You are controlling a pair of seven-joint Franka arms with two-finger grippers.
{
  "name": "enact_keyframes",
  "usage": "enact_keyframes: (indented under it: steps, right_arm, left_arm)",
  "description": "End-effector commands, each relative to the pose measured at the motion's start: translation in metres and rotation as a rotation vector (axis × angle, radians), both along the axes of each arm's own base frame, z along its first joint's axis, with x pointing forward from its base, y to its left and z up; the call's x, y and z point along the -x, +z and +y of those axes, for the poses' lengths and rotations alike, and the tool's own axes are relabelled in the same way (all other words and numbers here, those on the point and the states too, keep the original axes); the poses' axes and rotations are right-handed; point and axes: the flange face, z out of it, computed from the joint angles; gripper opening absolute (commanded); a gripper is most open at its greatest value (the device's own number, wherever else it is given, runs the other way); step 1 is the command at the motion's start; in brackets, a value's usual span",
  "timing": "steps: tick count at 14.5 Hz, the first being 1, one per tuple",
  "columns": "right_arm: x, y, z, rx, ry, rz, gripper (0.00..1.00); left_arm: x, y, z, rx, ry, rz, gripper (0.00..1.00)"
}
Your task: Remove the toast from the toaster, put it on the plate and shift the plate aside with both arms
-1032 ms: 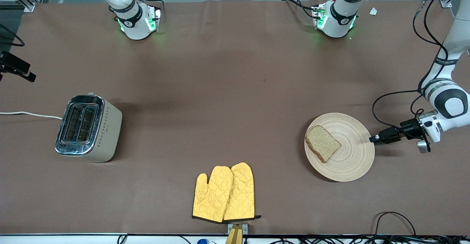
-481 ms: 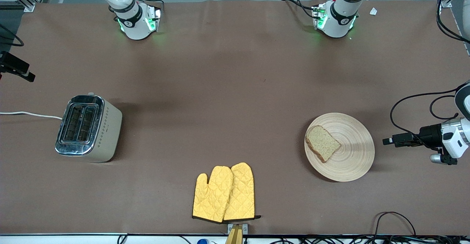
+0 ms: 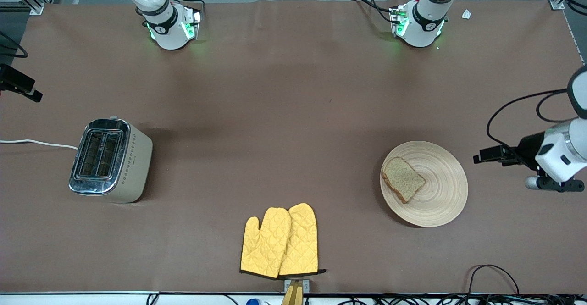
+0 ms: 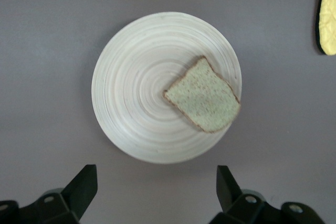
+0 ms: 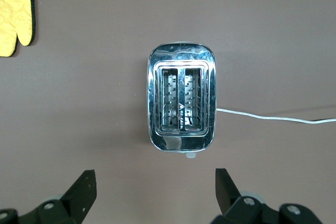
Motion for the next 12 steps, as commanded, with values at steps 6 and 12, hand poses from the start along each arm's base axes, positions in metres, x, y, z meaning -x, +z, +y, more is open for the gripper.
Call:
enact_keyframes:
  steps: [6,12]
  right_arm:
    - [0.002,0.003,-0.009,0.035,-0.024,-0.001,1.00]
    - [0.002,0.003,-0.008,0.033,-0.025,0.003,1.00]
  left_arm:
    - [0.052,0.102,-0.086,-0.244,-0.107,-0.100,1.00]
    - [0.085,0.146,-0.087,-0.313,-0.063,-0.126,1.00]
